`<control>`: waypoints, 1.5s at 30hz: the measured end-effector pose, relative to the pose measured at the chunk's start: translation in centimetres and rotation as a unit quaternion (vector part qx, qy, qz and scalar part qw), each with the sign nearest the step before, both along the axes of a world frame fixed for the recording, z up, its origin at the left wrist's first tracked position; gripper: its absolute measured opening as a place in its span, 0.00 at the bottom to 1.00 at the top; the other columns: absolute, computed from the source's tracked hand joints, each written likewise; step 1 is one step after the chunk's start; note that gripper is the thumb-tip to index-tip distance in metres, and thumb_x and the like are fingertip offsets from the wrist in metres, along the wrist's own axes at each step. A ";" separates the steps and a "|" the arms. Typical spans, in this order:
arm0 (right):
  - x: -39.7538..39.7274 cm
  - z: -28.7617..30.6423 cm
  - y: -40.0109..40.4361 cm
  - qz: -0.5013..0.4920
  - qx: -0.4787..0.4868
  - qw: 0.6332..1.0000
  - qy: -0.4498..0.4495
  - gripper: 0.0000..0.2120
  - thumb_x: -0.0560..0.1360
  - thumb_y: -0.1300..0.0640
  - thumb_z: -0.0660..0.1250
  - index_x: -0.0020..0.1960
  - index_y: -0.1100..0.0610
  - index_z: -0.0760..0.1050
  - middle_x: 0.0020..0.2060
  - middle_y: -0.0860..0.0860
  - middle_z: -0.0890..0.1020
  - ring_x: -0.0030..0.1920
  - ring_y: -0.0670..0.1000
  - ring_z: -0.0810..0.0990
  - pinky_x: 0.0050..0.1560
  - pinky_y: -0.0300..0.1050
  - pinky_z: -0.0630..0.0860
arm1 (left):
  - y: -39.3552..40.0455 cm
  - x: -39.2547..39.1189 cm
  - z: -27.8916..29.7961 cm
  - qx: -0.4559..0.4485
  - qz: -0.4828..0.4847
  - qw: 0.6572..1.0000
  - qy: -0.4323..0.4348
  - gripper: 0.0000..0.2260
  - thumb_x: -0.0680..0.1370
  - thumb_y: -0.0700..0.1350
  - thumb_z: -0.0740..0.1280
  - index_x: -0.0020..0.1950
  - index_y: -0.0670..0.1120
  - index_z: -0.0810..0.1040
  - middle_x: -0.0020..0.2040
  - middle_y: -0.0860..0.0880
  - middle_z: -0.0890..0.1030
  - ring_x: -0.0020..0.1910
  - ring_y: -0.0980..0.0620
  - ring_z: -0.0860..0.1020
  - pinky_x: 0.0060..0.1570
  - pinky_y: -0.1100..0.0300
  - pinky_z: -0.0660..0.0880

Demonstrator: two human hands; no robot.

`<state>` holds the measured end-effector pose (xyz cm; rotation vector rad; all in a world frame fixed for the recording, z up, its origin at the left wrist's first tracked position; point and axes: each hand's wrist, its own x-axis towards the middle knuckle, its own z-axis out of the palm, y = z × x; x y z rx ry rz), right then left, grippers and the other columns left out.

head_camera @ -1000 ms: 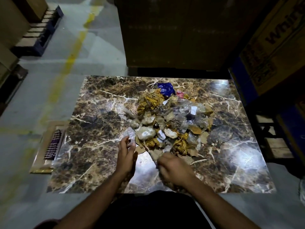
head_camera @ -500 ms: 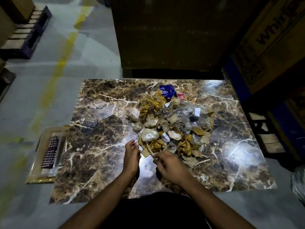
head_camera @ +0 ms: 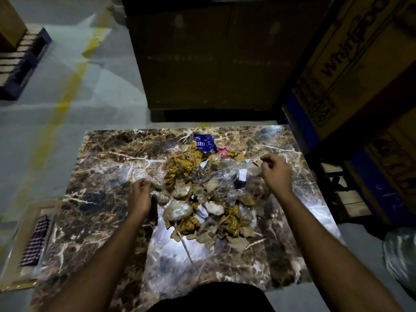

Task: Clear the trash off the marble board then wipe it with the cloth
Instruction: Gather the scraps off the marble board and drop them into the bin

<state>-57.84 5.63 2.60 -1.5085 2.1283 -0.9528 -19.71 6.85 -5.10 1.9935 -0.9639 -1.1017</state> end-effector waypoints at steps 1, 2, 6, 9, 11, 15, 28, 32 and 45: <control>-1.8 -1.1 -1.3 -0.005 0.044 0.999 0.011 0.11 0.79 0.62 0.66 0.58 0.62 0.82 0.52 0.60 0.85 0.53 0.59 0.83 0.49 0.42 0.73 | -0.9 0.1 -0.3 0.007 -0.006 1.000 0.011 0.22 0.84 0.59 0.56 0.70 0.46 0.73 0.69 0.40 0.75 0.65 0.39 0.74 0.64 0.45 0.71; -3.4 -2.2 -2.4 -0.006 0.093 0.995 0.020 0.12 0.80 0.60 0.66 0.61 0.63 0.81 0.57 0.61 0.84 0.58 0.61 0.81 0.55 0.46 0.74 | -1.5 0.0 -0.6 0.008 -0.017 1.000 0.020 0.24 0.83 0.63 0.56 0.68 0.47 0.75 0.67 0.39 0.76 0.64 0.37 0.75 0.66 0.43 0.71; -6.8 -6.2 -5.1 0.041 0.249 0.967 -0.034 0.13 0.85 0.53 0.58 0.57 0.59 0.78 0.66 0.64 0.78 0.66 0.63 0.76 0.60 0.49 0.69 | -2.4 -0.8 -2.1 0.045 -0.048 0.996 0.056 0.31 0.78 0.71 0.56 0.68 0.49 0.76 0.68 0.38 0.77 0.65 0.36 0.76 0.67 0.37 0.70; -7.0 -7.8 -6.0 0.059 0.283 0.954 -0.076 0.21 0.86 0.47 0.54 0.64 0.59 0.77 0.69 0.62 0.76 0.67 0.62 0.75 0.61 0.47 0.68 | -1.7 -2.5 0.3 0.036 -0.055 0.997 0.051 0.23 0.85 0.59 0.53 0.75 0.49 0.70 0.71 0.44 0.74 0.67 0.41 0.74 0.68 0.43 0.70; -6.5 -8.1 -6.4 0.062 0.286 0.951 -0.102 0.25 0.86 0.42 0.53 0.71 0.56 0.75 0.70 0.58 0.76 0.69 0.61 0.74 0.70 0.54 0.69 | -1.3 -2.8 0.4 0.029 -0.042 0.997 0.056 0.21 0.86 0.57 0.52 0.73 0.48 0.71 0.69 0.44 0.75 0.60 0.42 0.77 0.58 0.49 0.74; -6.7 -7.9 -6.3 0.094 0.248 0.951 -0.160 0.23 0.83 0.36 0.53 0.66 0.43 0.79 0.66 0.56 0.80 0.63 0.62 0.79 0.68 0.62 0.73 | -0.8 -2.4 0.0 0.016 -0.034 0.996 0.081 0.30 0.78 0.71 0.55 0.69 0.54 0.74 0.69 0.43 0.76 0.63 0.41 0.77 0.60 0.45 0.75; -6.1 -2.1 1.0 0.079 0.024 0.981 -0.174 0.11 0.83 0.60 0.64 0.62 0.54 0.81 0.54 0.46 0.82 0.51 0.32 0.79 0.50 0.31 0.78 | 1.1 -6.2 3.8 -0.144 0.026 0.989 -0.006 0.16 0.86 0.55 0.55 0.72 0.53 0.70 0.71 0.45 0.71 0.64 0.45 0.72 0.53 0.54 0.72; -2.3 -1.0 2.7 0.021 -0.050 0.977 -0.207 0.12 0.83 0.60 0.63 0.65 0.55 0.78 0.59 0.47 0.78 0.54 0.42 0.80 0.51 0.37 0.79 | 2.5 -9.5 5.7 -0.201 -0.055 0.978 0.000 0.22 0.81 0.58 0.56 0.71 0.51 0.72 0.71 0.47 0.71 0.63 0.51 0.72 0.50 0.62 0.69; 5.5 -3.6 0.9 0.162 0.102 0.981 -0.013 0.30 0.77 0.37 0.67 0.75 0.28 0.60 0.81 0.48 0.55 0.78 0.60 0.54 0.71 0.68 0.65 | -1.8 -10.9 3.6 -0.103 -0.147 0.972 -0.153 0.23 0.84 0.56 0.59 0.79 0.55 0.61 0.80 0.45 0.61 0.78 0.39 0.58 0.75 0.36 0.57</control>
